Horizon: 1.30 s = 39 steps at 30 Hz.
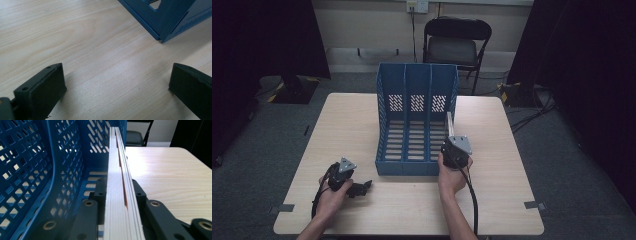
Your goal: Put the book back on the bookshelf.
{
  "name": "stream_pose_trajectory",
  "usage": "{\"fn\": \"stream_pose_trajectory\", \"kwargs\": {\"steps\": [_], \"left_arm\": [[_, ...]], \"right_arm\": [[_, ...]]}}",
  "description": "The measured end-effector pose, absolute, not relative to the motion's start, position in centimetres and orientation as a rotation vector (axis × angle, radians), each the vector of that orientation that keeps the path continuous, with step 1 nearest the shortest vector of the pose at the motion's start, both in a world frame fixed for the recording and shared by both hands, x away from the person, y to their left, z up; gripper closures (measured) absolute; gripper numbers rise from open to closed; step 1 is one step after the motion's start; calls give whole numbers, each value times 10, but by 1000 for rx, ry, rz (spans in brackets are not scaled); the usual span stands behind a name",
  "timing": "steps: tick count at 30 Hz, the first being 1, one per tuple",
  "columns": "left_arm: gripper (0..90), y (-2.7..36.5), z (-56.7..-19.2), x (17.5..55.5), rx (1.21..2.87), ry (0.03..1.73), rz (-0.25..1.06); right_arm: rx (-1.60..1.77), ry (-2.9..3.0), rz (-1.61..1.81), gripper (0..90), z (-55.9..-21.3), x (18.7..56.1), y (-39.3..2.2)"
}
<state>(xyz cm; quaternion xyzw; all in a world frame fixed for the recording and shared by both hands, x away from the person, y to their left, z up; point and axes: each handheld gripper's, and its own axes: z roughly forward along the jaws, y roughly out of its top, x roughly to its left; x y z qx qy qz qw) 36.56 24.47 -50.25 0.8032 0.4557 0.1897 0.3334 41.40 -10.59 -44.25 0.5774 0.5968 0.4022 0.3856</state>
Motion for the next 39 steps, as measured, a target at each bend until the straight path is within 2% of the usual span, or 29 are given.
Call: {"fn": "stream_pose_trajectory", "kwargs": {"steps": [9, 17, 39], "left_arm": [[0, 245, -503, 366, 2097, 1189, 496], [0, 245, -503, 366, 2097, 1189, 496], [0, 245, -502, 366, 2098, 1190, 497]], "right_arm": [[1478, 1556, 1041, 699, -436, 423, -109], [1483, 1528, 1002, 761, -437, 424, -105], [1475, 1521, 969, 749, -436, 425, -103]]}}
